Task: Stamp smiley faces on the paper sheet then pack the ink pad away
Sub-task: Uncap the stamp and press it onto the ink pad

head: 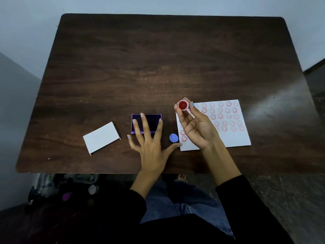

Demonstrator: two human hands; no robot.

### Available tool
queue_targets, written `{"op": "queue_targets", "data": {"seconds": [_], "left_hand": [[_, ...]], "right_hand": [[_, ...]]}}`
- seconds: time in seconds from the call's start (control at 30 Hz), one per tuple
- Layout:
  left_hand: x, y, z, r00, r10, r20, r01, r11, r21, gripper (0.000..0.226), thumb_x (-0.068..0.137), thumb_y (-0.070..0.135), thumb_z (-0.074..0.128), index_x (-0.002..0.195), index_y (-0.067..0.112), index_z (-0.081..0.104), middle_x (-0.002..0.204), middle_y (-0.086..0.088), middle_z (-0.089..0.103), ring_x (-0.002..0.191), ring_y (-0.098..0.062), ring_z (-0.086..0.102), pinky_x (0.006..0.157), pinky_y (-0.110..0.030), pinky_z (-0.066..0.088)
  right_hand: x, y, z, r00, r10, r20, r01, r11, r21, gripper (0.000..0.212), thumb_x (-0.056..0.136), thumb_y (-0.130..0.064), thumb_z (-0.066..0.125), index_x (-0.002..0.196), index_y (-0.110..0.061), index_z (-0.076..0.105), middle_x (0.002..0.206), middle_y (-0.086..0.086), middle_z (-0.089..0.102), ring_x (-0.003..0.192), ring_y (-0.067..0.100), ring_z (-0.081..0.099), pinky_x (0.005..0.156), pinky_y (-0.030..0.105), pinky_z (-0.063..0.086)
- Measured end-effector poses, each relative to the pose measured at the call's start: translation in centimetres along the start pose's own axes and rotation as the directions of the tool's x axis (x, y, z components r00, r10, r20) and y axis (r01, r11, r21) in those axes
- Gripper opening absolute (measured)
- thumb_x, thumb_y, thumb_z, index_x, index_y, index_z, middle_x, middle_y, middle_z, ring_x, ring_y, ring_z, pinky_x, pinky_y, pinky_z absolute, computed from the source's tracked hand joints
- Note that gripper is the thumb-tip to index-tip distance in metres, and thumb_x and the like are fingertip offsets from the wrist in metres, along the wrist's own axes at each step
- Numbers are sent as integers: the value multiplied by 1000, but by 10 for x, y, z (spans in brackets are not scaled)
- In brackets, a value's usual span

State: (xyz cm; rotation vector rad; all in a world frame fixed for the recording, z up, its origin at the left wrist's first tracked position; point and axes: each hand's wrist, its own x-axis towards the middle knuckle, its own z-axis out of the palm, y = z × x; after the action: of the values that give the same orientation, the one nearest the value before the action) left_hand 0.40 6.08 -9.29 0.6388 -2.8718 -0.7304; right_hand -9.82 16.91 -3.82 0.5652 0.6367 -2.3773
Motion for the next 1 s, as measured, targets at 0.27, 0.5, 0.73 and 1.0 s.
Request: {"op": "queue_targets", "data": {"seconds": [0.27,0.5,0.73,1.0], "left_hand": [[49,-50,-52,991,46,122,-26,987,-161,107,55,56,80,142,13,35,156,-8,24,147,-23,10,119,-45,11],[68,-72,-57,957,71,283,-26,987,-161,104,57,37,87,143,13,35,159,-11,11,147,-24,4,119,-41,15],[75,-79,-57,959,71,274,-22,984,-176,103,55,34,88,142,17,36,158,-15,9,147,-27,4,119,-40,14],[77,-79,-58,963,61,261,-8,980,-200,91,57,32,87,136,18,45,158,-16,11,147,-28,6,119,-40,17]], "right_hand": [[6,18,5,998,36,-50,-39,997,-68,16,91,-8,53,99,-4,66,93,11,73,90,21,70,79,30,59],[7,34,9,991,96,-89,-94,995,34,25,82,-12,64,104,-1,58,105,16,64,94,27,69,69,29,61],[20,57,11,976,-210,-55,155,852,-500,13,91,-5,56,103,-3,61,93,10,64,83,15,70,72,27,60],[25,91,11,757,-356,549,463,-301,-834,31,83,1,60,112,-8,65,109,11,68,100,25,63,90,33,47]]}}
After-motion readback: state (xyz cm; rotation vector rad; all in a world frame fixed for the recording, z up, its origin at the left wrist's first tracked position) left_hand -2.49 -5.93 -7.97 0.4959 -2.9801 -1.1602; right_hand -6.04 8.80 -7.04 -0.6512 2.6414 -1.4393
